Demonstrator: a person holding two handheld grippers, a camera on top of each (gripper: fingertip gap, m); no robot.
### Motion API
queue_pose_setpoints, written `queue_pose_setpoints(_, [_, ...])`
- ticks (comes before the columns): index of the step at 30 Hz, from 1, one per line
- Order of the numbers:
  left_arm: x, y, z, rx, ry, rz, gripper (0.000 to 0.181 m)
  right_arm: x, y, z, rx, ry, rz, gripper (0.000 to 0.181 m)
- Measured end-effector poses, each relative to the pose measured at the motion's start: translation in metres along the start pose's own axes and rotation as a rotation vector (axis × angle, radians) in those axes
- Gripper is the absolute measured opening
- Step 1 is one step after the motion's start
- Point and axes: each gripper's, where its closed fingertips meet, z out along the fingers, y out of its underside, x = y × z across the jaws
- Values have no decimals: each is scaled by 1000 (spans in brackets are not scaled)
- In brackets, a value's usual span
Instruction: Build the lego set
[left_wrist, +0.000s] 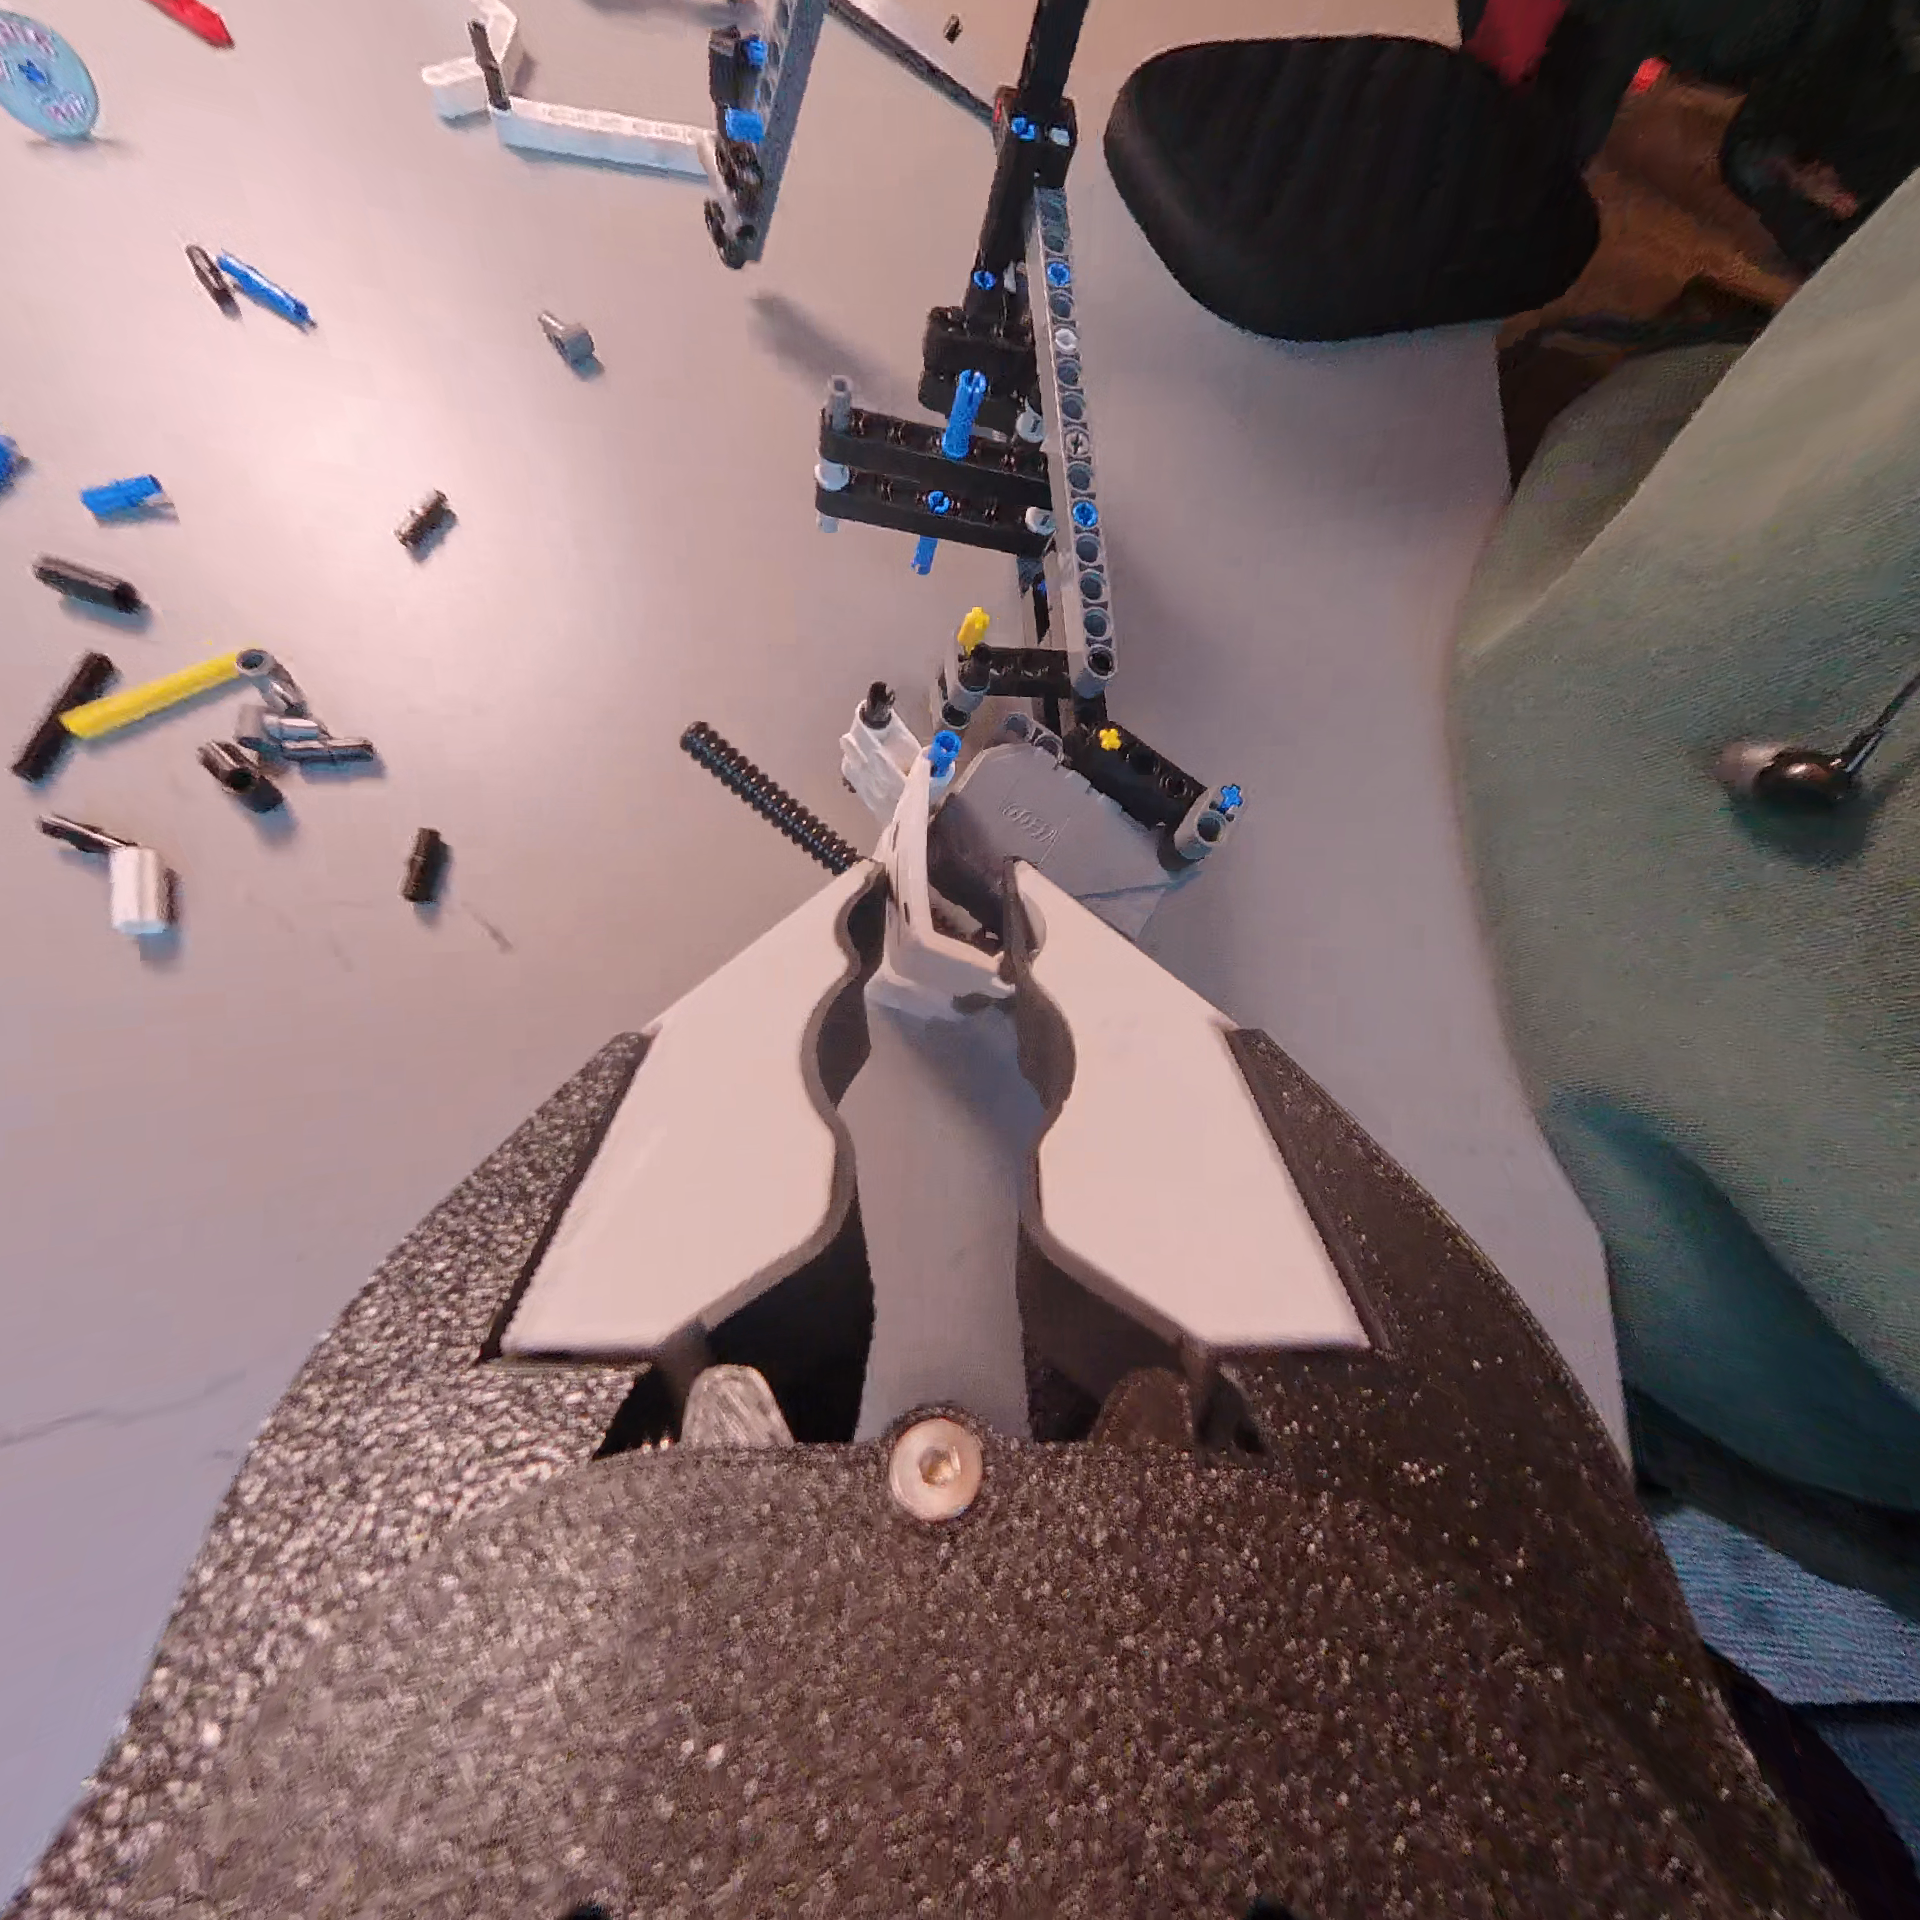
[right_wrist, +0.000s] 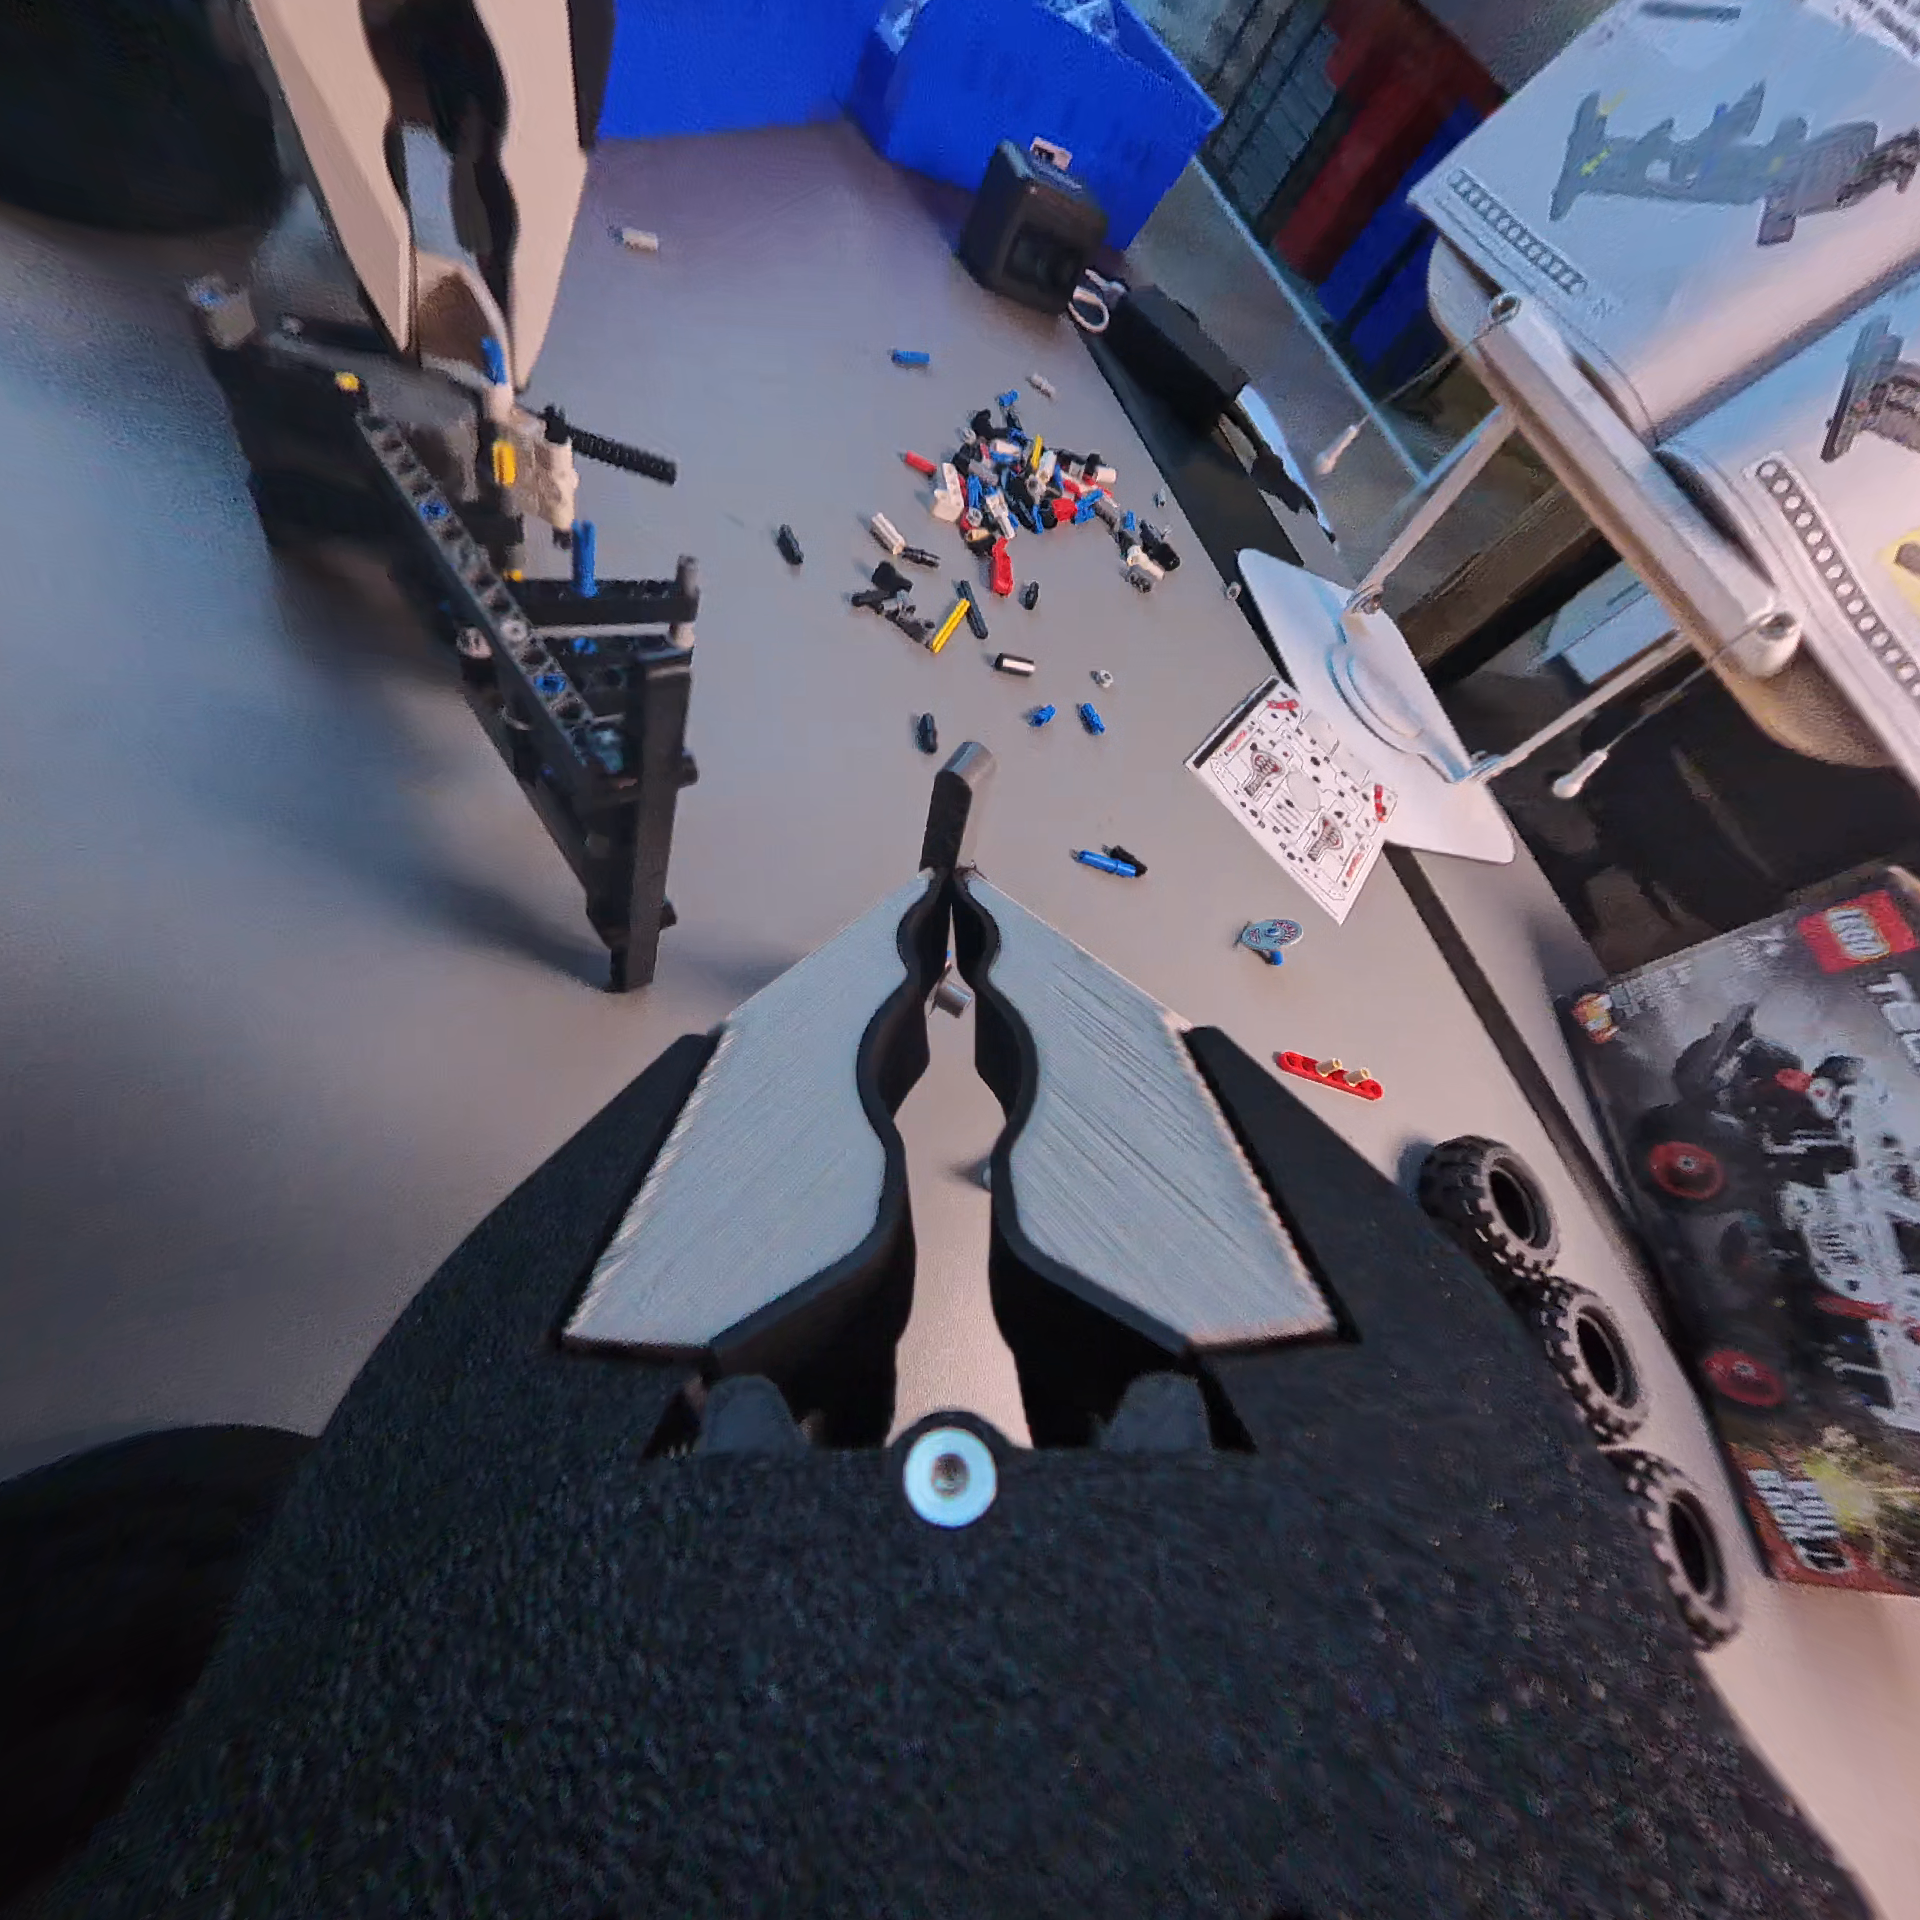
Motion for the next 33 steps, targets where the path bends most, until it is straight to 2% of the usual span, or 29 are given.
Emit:
queue_pose_setpoints(3, [0, -3, -2, -15, -110, 159, 18, -18, 7, 4, -18, 19, -116, 0])
queue_pose_setpoints(5, [-7, -7, -5, -9, -245, 299, 5, -27, 8, 5, -17, 7, -143, 0])
queue_pose_setpoints(7, [-3, -9, -9, 2, -317, 429, 4, -32, 10, 5, -16, 0, -157, 0])
queue_pose_setpoints(11, [-1, -13, -16, 7, -409, 512, 3, -34, 13, 7, -8, -12, -146, 0])
queue_pose_setpoints(14, [-4, -13, -17, 20, -410, 472, 3, -33, 13, 8, 1, -12, -142, 0])
queue_pose_setpoints(17, [-15, -9, -17, 8, -408, 360, 3, -31, 9, 8, 32, -8, -112, 0])
queue_pose_setpoints(20, [-29, -7, -12, -1, -371, 204, 3, -22, 0, 4, 98, 3, -17, 0])
queue_pose_setpoints(23, [-33, -13, -3, 22, -308, 102, 5, -7, -10, -3, 180, -2, 162, 0])
queue_pose_setpoints(27, [-32, -51, -13, 194, -215, 18, 32, 10, -28, -15, 325, -51, 428, 0])
queue_pose_setpoints(30, [-31, -82, -17, 285, -153, -11, 34, 18, -45, -17, 415, -118, 605, 0])
queue_pose_setpoints(33, [-19, -104, 5, 282, -47, 5, 35, 23, -75, -11, 518, -232, 763, 0])
